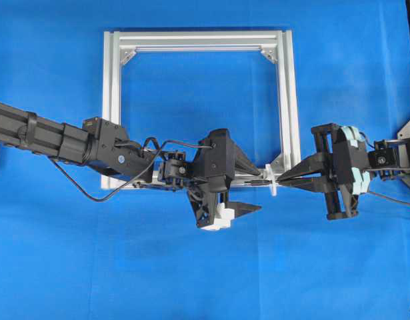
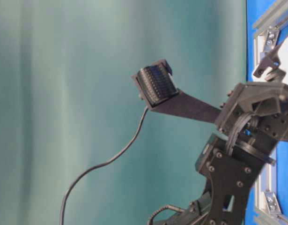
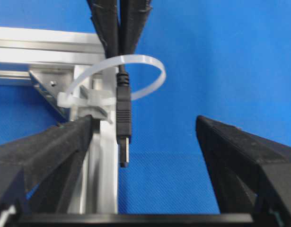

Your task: Insert the wire through the string loop located on the right side.

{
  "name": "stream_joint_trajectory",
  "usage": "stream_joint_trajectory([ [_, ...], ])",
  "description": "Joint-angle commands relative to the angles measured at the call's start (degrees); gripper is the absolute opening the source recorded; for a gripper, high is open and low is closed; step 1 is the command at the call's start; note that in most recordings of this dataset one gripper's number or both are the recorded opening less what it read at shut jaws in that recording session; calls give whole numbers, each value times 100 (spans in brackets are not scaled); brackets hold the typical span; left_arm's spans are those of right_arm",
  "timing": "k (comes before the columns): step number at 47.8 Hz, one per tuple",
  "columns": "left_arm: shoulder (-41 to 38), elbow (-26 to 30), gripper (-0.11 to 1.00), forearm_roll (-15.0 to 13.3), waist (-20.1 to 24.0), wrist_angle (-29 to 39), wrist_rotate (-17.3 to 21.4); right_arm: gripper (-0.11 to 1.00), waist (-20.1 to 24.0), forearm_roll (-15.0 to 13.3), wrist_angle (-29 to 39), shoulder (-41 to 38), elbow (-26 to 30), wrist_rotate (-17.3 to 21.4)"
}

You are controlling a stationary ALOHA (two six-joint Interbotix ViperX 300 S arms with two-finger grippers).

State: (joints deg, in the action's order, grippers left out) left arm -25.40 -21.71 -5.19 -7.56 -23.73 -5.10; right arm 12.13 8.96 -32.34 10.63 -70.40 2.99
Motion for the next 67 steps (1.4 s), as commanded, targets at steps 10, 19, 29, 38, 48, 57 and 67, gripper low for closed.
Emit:
stream_joint_trajectory([
  [10,114,123,83,9,18,-53,9,-4,-9,9,-26,35,88,0],
  [19,132,123,76,18,70,-26,9,-4,-9,0,-26,35,88,0],
  [29,141,132,27,18,202,-26,9,-4,-9,0,-26,26,88,0],
  [38,141,158,8,18,255,-35,26,-4,-9,0,-26,35,79,0],
  [48,141,158,8,18,255,-35,26,-4,-9,0,-26,35,88,-9],
  [57,141,158,8,18,264,-35,35,-4,-9,0,0,35,105,-18],
  [67,141,158,8,18,272,-35,35,-3,-9,9,193,35,132,0],
])
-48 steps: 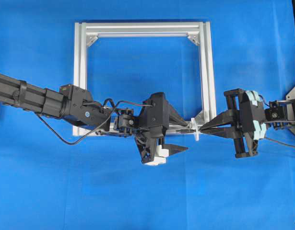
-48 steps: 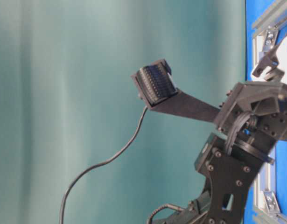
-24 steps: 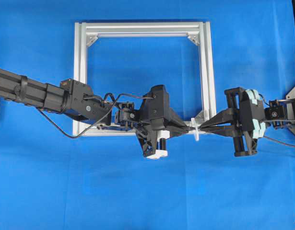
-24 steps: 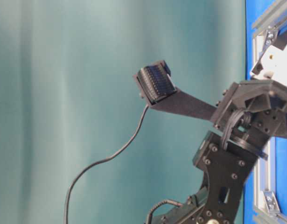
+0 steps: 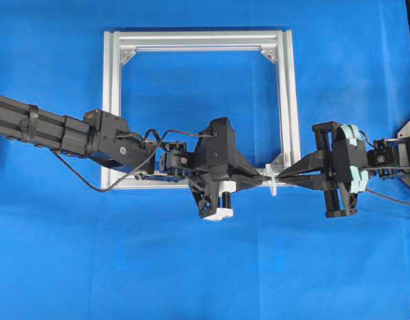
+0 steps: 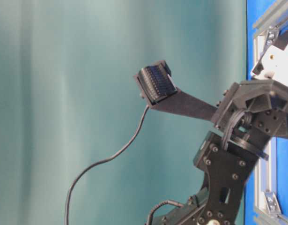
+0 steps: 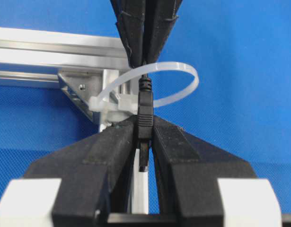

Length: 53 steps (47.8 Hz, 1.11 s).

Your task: Insert the wire through the string loop located on the right side.

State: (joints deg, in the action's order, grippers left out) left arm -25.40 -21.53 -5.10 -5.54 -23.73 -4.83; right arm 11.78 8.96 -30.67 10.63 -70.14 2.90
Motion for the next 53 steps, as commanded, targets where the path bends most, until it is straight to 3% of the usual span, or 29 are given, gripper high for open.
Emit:
stream_joint_trajectory([
  [1,141,141,8,9,62,-35,9,-3,26,9,35,35,114,9],
  [5,141,132,8,9,70,-35,9,3,26,9,53,35,141,18],
  [9,141,141,8,9,62,-26,9,17,26,0,53,35,141,26],
  [19,158,114,8,9,62,-26,9,77,35,0,97,35,141,35],
  [23,193,88,8,0,53,-26,9,94,26,9,97,35,149,35],
  [38,738,-650,8,9,26,-18,9,91,26,9,114,35,149,44],
  [53,2030,-2320,8,9,-246,-105,-88,91,26,9,158,35,149,35],
])
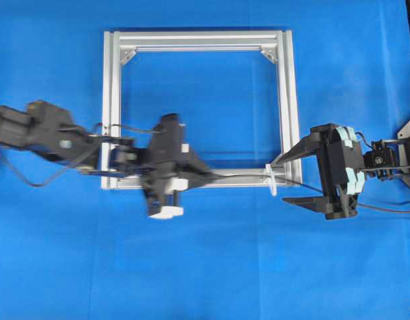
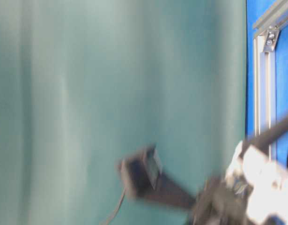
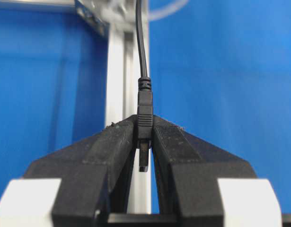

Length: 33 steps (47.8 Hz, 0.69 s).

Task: Insert the wire through the string loop located on the right side.
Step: 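Pull the cable leftward through the loop with the left gripper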

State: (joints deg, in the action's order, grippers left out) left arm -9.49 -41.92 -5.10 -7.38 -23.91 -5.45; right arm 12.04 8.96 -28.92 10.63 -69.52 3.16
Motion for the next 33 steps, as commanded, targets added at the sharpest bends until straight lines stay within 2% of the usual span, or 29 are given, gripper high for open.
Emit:
stream_joint_trajectory([
  [1,501,-369,8,9,-88,-97,-26,91,0,9,-18,35,97,9],
  [18,1696,-1863,8,9,-475,-264,-35,91,9,0,44,105,132,9],
  [33,3023,-3252,8,9,-519,-246,-44,90,0,9,88,334,229,9],
])
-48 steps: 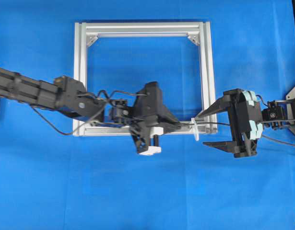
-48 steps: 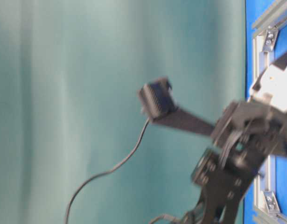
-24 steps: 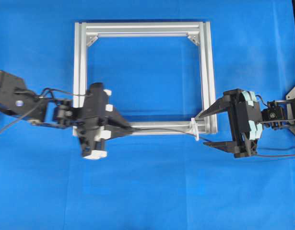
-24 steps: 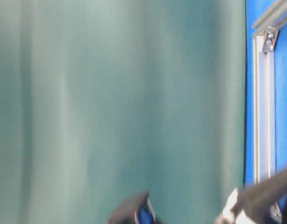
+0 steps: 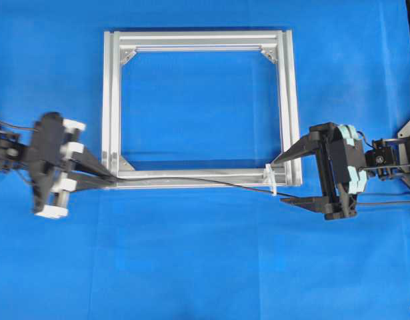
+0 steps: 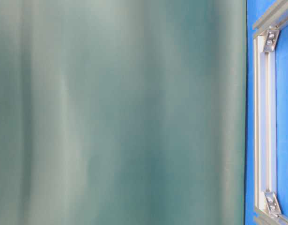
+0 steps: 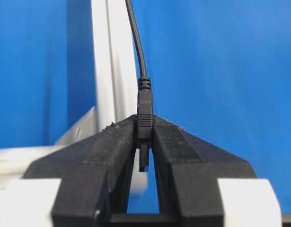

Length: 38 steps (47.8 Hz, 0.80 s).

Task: Insert the wire through the string loop located on the right side.
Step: 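Pull the cable leftward through the loop with the left gripper, then open the left gripper, release the plug, and retract both grippers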

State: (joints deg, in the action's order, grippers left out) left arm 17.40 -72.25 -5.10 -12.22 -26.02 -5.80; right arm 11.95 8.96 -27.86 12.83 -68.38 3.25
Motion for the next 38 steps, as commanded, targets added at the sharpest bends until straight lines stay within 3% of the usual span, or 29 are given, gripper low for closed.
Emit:
stream_joint_trajectory([
  [1,413,-281,8,9,-44,-35,-9,90,18,9,-18,132,114,0],
  [10,1204,-809,8,18,-53,237,-9,90,9,9,70,185,193,0],
  [17,1529,-914,8,9,-123,360,-158,90,9,0,105,193,255,0],
  [24,1468,-896,8,9,-141,422,-237,90,9,9,105,193,343,0],
  [33,1160,-861,8,9,-141,571,-721,90,9,9,105,185,404,0],
  [38,1037,-817,8,18,-141,571,-765,90,9,9,105,185,404,0],
])
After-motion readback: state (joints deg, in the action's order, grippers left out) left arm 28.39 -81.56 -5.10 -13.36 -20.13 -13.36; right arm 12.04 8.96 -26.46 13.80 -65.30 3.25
